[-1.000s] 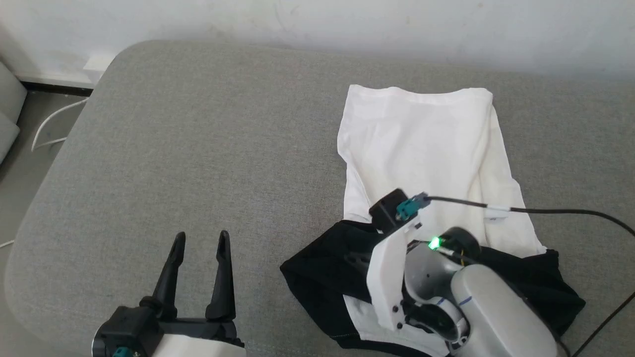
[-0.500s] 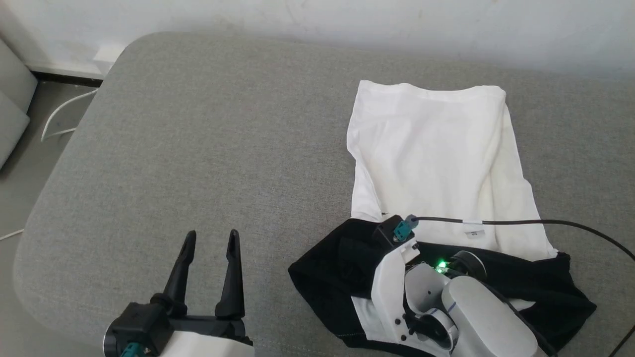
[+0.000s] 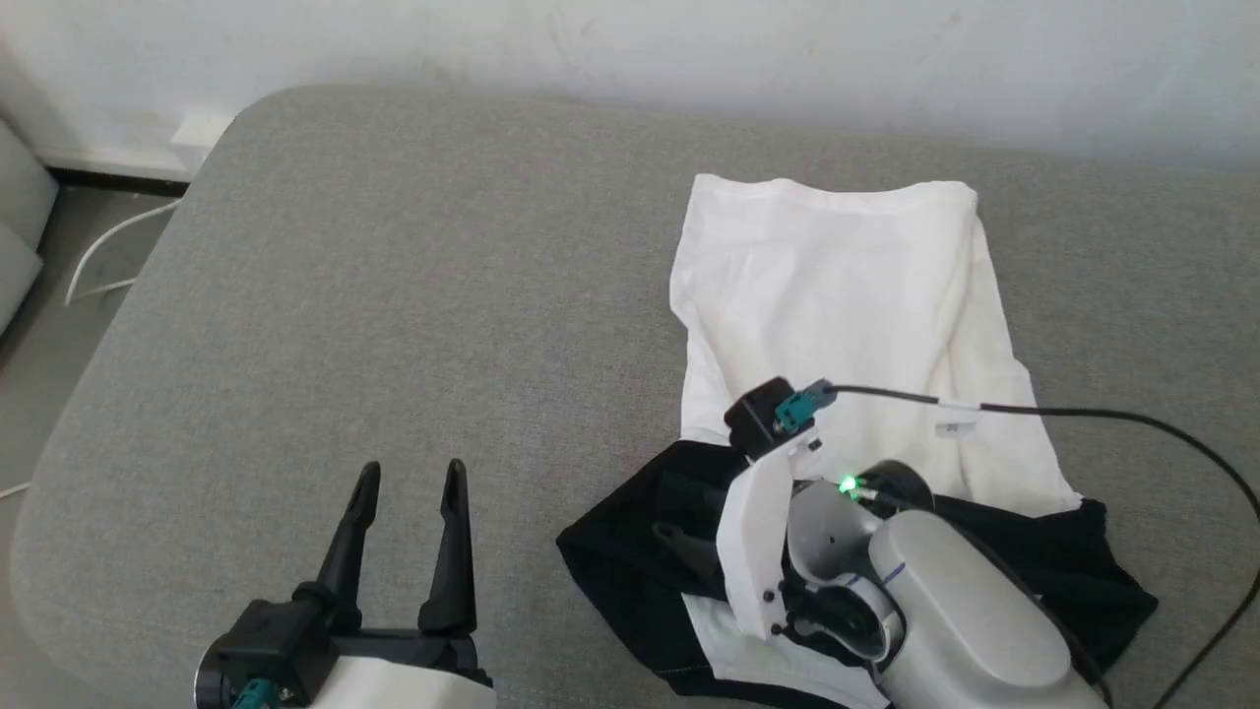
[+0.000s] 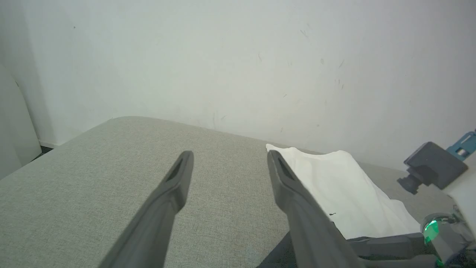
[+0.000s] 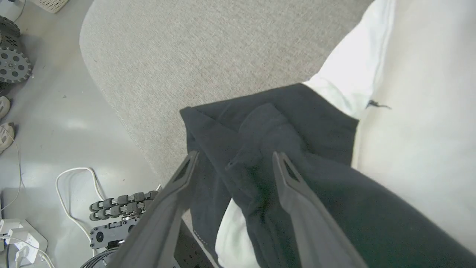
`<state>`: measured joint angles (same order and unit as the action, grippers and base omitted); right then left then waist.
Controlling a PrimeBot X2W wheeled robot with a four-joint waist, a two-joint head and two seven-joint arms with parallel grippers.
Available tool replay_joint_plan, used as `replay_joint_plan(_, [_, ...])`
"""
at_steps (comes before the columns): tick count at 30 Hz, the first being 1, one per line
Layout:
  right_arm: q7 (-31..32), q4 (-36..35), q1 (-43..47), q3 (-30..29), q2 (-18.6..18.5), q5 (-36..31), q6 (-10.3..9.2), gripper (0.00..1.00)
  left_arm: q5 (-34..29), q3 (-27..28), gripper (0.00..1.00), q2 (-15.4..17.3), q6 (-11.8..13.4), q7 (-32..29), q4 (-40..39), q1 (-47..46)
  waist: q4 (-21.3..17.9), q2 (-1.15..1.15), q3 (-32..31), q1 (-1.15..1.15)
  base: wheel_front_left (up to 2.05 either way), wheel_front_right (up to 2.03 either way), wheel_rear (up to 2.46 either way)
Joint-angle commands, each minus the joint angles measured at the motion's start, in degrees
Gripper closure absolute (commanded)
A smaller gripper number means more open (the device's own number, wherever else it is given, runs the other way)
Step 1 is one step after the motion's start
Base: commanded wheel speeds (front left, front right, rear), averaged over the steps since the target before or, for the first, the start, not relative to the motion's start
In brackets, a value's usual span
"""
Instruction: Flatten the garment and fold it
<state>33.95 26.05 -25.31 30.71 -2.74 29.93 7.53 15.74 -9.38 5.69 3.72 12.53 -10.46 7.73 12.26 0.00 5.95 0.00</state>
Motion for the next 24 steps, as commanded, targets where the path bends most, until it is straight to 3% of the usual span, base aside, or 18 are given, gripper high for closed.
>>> replay_joint_plan(1, [0.38, -1.45, -0.41, -0.53, -0.17, 0.62, -0.04, 0.0, 0.23, 0.21, 0.0, 0.26, 0.51, -0.23, -0.39, 0.27, -1.22, 0.0, -0.92, 0.0, 0.0, 0.0, 0.0])
replay_joint_plan(7, [-3.11, -14.37, 3.71, -9.5, -2.57, 0.13, -0.04, 0.0, 0.07, 0.21, 0.0, 1.05, 0.78, -1.02, -1.97, 1.07, -3.92, 0.0, -2.1, 0.0, 0.0, 0.0, 0.0])
replay_joint_plan(16, [-19.55, -31.14, 16.19, -31.78, -0.93, -15.52, -0.04, 0.0, 1.21, 0.51, 0.0, 1.5, 0.31, -0.38, -2.58, 1.96, -7.95, 0.0, -2.5, 0.0, 0.0, 0.0, 0.0])
replay_joint_plan(20, [-28.13, -34.39, 22.21, -37.61, -0.22, -20.78, -0.04, 0.0, 1.4, 0.32, 0.0, 1.51, -0.31, 0.53, -2.5, 2.01, -9.64, 0.0, -2.42, 0.0, 0.0, 0.0, 0.0])
replay_joint_plan(24, [-35.29, -32.89, 27.1, -39.87, -0.16, -19.99, -0.04, 0.0, 1.06, 0.21, 0.0, 1.89, -0.96, 1.26, -2.04, 2.02, -11.29, 0.0, -2.12, 0.0, 0.0, 0.0, 0.0])
